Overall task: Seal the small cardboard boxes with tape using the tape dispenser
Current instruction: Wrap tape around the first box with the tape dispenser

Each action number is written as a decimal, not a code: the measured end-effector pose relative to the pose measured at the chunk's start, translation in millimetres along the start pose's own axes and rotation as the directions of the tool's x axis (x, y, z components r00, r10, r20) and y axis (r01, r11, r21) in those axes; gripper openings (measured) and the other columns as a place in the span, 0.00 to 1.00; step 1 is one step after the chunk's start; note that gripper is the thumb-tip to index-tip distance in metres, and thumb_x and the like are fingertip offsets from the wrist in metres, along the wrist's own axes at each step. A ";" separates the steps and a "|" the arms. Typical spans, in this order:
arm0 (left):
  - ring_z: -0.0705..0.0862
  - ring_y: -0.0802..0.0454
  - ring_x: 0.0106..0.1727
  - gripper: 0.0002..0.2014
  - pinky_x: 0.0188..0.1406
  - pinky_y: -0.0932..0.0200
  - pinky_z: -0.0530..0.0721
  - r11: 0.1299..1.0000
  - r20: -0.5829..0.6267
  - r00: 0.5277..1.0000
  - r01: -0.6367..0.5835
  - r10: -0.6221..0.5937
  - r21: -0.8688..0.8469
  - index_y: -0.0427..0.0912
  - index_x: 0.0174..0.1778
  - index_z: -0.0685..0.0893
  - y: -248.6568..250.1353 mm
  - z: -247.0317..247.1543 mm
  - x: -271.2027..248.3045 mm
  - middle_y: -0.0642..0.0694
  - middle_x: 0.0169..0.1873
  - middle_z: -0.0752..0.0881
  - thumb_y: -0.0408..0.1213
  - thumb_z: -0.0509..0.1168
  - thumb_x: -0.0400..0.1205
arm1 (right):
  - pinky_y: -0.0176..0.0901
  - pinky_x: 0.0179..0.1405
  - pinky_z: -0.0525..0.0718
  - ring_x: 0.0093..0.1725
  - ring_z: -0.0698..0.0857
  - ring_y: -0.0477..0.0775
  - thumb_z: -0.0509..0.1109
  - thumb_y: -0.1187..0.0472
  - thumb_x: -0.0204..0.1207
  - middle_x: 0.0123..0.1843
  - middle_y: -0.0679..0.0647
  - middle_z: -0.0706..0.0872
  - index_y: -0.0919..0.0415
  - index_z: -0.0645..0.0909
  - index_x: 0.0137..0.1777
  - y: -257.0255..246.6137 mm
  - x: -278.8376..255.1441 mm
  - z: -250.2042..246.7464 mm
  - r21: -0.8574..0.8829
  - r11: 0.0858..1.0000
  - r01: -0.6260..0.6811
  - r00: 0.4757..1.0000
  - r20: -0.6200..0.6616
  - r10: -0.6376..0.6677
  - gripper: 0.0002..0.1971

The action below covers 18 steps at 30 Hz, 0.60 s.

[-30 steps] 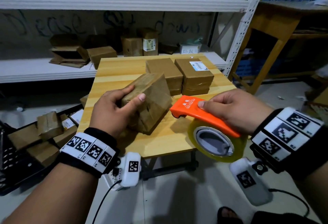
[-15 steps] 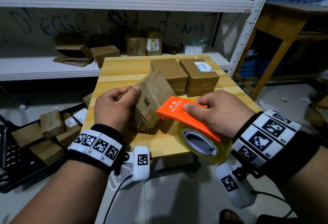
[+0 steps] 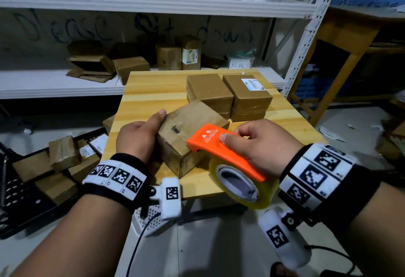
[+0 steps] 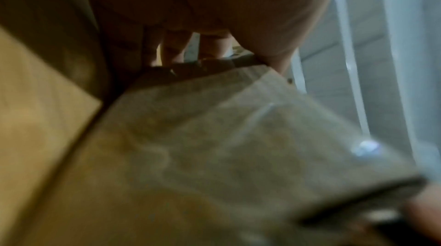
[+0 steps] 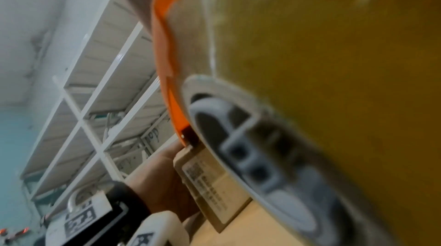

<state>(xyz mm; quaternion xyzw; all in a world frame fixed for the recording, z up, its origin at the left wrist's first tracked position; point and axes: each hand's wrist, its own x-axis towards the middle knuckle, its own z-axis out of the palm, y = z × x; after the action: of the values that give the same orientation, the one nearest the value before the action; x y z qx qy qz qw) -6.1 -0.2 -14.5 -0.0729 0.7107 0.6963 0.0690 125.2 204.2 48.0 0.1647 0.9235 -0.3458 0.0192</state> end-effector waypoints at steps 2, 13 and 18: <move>0.93 0.32 0.42 0.25 0.48 0.30 0.93 0.996 -0.007 0.998 -0.069 0.069 0.060 0.44 0.36 0.93 -2.3 -0.4 -0.5 0.40 0.32 0.92 0.67 0.79 0.69 | 0.51 0.48 0.90 0.39 0.91 0.51 0.69 0.33 0.81 0.38 0.51 0.92 0.52 0.90 0.45 0.0 -0.5 2.2 -0.030 0.999 0.011 1.000 -0.020 -0.012 0.23; 0.92 0.57 0.54 0.30 0.54 0.60 0.91 0.965 0.140 0.964 -0.240 0.225 0.109 0.51 0.67 0.90 -3.1 11.5 -11.6 0.54 0.56 0.92 0.57 0.83 0.71 | 0.44 0.39 0.81 0.38 0.89 0.48 0.67 0.32 0.81 0.38 0.48 0.90 0.50 0.88 0.45 1.3 -5.7 1.2 -0.047 0.999 0.020 0.999 -0.026 -0.021 0.22; 0.95 0.48 0.43 0.21 0.53 0.39 0.94 0.975 0.122 0.980 -0.173 0.156 0.138 0.49 0.57 0.93 -7.1 13.4 -3.9 0.50 0.44 0.96 0.49 0.86 0.70 | 0.46 0.43 0.86 0.40 0.90 0.49 0.67 0.31 0.80 0.40 0.48 0.92 0.48 0.89 0.46 -1.4 -4.1 -1.4 -0.048 0.999 0.011 1.000 -0.011 -0.011 0.21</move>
<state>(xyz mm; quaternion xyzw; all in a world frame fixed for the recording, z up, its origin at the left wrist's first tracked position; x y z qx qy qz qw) -0.8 13.0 -20.9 0.0303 0.7590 0.6480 0.0555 128.7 202.9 50.6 0.1610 0.9325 -0.3229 0.0160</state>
